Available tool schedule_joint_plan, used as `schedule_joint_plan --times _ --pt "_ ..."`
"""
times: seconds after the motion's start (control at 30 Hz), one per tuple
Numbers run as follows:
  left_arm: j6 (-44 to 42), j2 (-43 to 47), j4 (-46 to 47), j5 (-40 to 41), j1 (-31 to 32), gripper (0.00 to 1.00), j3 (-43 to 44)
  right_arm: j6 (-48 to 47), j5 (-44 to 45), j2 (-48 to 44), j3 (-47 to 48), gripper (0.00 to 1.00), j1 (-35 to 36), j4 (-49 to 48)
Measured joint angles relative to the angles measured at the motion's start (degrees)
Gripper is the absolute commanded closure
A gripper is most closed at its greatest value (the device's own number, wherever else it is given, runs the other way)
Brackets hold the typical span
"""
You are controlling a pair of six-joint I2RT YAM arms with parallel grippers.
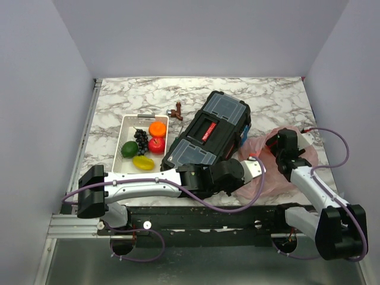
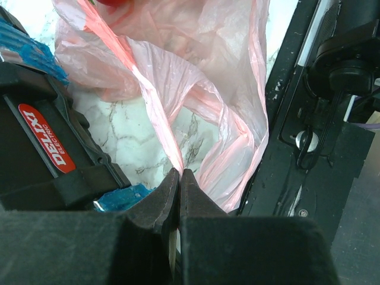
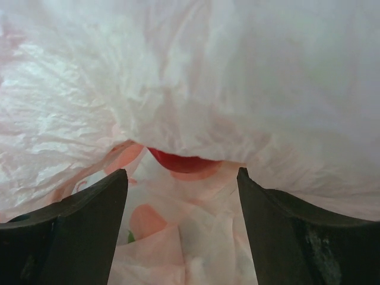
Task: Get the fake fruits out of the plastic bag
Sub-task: Take out the fake fruit from the plastic bag.
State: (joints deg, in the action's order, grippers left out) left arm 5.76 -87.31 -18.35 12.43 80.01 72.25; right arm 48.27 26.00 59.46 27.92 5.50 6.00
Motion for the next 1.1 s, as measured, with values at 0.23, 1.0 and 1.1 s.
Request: schedule_joint_plan --times 0.23,1.0,1.1 --pt "-0.22 0.00 0.04 0.11 0.00 1.00 0.00 -0.28 0.68 5.25 0.00 0.18 0.00 -4.92" --pt "-0.42 0.00 0.24 0.63 0.00 1.00 0.00 1.64 1.60 18.53 2.08 0.02 -3.26 -11.93" --pt "-0.42 0.00 0.26 0.63 0.00 1.00 0.00 1.55 1.60 19.54 2.97 0.08 -3.39 -11.98"
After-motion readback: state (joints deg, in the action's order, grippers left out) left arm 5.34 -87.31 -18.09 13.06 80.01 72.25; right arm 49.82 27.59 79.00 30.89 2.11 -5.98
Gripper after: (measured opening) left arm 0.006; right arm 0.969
